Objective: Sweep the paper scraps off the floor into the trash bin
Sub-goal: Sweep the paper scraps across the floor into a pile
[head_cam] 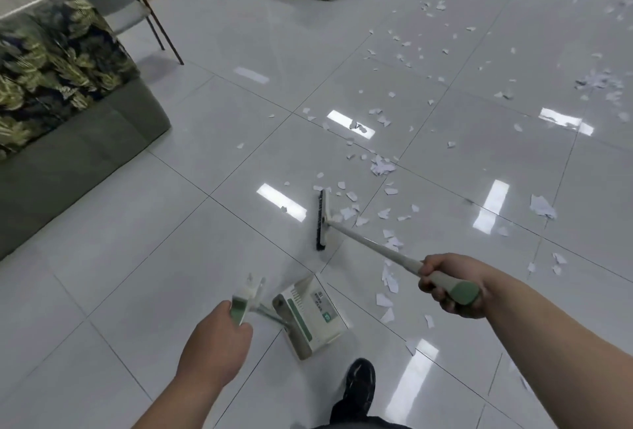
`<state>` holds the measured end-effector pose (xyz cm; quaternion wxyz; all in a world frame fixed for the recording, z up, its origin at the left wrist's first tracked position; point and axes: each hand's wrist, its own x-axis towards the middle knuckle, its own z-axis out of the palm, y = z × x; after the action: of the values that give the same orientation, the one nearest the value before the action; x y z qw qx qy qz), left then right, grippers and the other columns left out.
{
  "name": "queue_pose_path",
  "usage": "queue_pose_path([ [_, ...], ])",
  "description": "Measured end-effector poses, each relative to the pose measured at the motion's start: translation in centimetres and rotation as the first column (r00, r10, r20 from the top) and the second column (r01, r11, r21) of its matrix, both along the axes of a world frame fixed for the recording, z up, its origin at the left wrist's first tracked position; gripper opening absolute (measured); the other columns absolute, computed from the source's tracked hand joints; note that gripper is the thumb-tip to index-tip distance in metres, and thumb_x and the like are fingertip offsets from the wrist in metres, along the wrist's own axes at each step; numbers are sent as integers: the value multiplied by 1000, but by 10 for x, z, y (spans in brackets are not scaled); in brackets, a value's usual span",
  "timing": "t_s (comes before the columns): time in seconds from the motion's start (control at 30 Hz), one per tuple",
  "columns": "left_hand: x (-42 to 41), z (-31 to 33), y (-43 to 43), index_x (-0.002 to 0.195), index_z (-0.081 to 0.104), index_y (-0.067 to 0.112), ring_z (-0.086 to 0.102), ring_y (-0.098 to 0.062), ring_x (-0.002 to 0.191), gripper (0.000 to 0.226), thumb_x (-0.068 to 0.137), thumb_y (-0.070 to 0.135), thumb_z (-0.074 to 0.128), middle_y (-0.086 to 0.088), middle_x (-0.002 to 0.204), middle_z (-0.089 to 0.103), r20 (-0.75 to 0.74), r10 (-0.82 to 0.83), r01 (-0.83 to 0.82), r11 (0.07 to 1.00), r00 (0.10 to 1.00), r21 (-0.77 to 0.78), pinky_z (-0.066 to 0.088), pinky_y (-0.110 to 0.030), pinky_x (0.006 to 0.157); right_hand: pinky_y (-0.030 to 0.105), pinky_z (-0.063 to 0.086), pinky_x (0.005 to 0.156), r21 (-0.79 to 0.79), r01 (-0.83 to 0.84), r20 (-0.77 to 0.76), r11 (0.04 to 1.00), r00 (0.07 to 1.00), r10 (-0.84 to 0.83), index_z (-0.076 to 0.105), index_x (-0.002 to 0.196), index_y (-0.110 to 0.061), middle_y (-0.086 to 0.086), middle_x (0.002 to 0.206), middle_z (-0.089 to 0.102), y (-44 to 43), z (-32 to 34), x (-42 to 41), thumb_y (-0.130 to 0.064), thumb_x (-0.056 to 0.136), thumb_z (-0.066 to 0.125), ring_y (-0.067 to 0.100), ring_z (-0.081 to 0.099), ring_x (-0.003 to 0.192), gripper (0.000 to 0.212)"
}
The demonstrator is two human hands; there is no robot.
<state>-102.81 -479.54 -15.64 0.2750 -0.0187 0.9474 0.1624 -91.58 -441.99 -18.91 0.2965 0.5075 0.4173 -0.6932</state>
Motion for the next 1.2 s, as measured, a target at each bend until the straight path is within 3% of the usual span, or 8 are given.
queue_pose_path([
  [0.33, -10, 0, 27, 84, 52, 13, 50, -23, 62, 5, 87, 18, 51, -6, 73, 60, -6, 85, -85, 994, 996, -66, 37, -32, 58, 12, 32, 35, -214, -89, -63, 973, 995, 78, 50, 95, -14, -3, 63, 56, -30, -70, -125, -14, 78, 56, 9, 49, 36, 19],
  [0.57, -21, -15, 51, 80, 47, 14, 44, -21, 59, 9, 88, 17, 50, -2, 70, 54, 12, 83, -82, 993, 996, -80, 35, -32, 56, 13, 36, 33, -294, 4, 9, 956, 1000, -1, 51, 92, -15, -3, 63, 58, -20, -100, -128, -16, 80, 59, 8, 50, 35, 15],
  [0.73, -32, -10, 68, 82, 50, 14, 45, -20, 59, 6, 88, 17, 50, -2, 71, 55, 24, -3, 5, 998, 1000, -60, 35, -32, 56, 16, 38, 34, -217, 144, 57, 966, 989, -135, 53, 102, -14, -2, 66, 58, 19, -95, -64, -15, 78, 64, 10, 49, 37, 26],
  [0.93, -50, -1, 98, 80, 48, 14, 46, -20, 61, 8, 89, 16, 49, -2, 73, 56, 25, -163, 163, 987, 986, -2, 35, -32, 57, 15, 37, 34, -134, 312, 111, 941, 948, -298, 53, 92, -11, 0, 66, 57, 47, -63, 17, -14, 76, 63, 11, 48, 36, 19],
  [1.2, -84, 0, 139, 85, 54, 15, 54, -20, 62, 9, 91, 17, 48, -3, 77, 61, 26, -423, 422, 905, 906, 59, 39, -30, 56, 16, 34, 36, 121, 474, 93, 872, 869, -486, 56, 107, -8, 6, 66, 58, 33, -15, 81, -12, 83, 58, 15, 45, 39, 25],
])
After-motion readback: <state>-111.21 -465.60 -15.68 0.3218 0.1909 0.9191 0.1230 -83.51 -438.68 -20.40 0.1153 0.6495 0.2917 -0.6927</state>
